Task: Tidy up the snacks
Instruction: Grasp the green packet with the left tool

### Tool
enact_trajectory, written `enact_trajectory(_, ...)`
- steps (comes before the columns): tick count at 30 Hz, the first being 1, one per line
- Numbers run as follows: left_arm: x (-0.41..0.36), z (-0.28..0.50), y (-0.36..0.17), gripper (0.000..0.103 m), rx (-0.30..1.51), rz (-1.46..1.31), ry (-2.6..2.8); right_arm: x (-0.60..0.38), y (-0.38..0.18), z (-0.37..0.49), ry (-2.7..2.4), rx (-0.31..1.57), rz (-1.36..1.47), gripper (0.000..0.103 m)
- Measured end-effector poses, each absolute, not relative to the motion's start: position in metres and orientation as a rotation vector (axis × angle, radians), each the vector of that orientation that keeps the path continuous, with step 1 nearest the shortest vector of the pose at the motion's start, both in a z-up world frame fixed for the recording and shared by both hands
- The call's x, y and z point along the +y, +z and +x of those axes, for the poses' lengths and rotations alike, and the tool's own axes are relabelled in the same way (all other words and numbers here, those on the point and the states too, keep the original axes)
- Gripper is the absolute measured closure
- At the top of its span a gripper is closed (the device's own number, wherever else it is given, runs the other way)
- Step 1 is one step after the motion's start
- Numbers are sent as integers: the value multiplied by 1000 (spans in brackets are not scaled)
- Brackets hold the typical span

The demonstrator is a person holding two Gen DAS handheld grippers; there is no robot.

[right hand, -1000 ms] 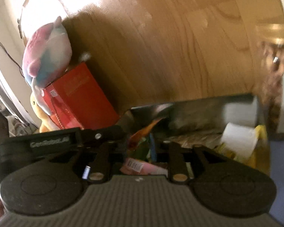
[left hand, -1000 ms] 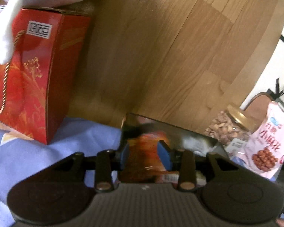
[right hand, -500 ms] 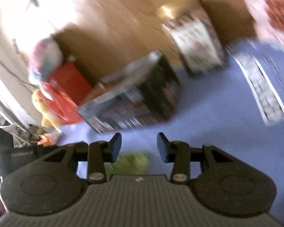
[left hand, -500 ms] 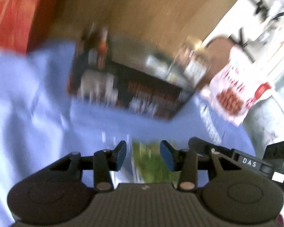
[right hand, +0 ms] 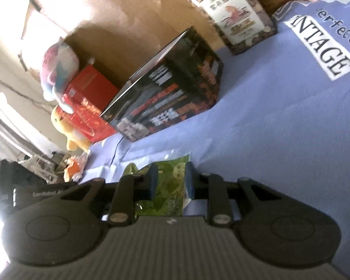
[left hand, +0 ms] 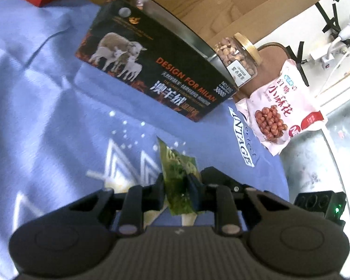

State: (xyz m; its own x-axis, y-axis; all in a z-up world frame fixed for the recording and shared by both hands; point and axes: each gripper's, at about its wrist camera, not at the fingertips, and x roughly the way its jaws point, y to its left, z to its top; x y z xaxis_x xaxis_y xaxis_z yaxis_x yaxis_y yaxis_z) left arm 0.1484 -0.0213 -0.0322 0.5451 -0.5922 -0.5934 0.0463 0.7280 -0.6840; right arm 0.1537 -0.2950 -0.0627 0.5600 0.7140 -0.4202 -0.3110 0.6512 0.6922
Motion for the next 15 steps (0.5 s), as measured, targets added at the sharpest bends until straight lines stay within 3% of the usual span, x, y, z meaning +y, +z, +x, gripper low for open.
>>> enact_trajectory(4,-1,123,-27,83,899,-744,-490,-298,-64,142,679,747,644,71)
enact_trajectory(7,12,107,-6,84,812,-770,-555,-307,-72,139,783,778,832,62)
enact_trajectory(10,16,100,13,85,752,-754,-583,-309,-75,137,901,790,990,62)
enact_trajectory(15,13,100,12,85,755,-730,-570,-309,-71,132,920,799,1005,65)
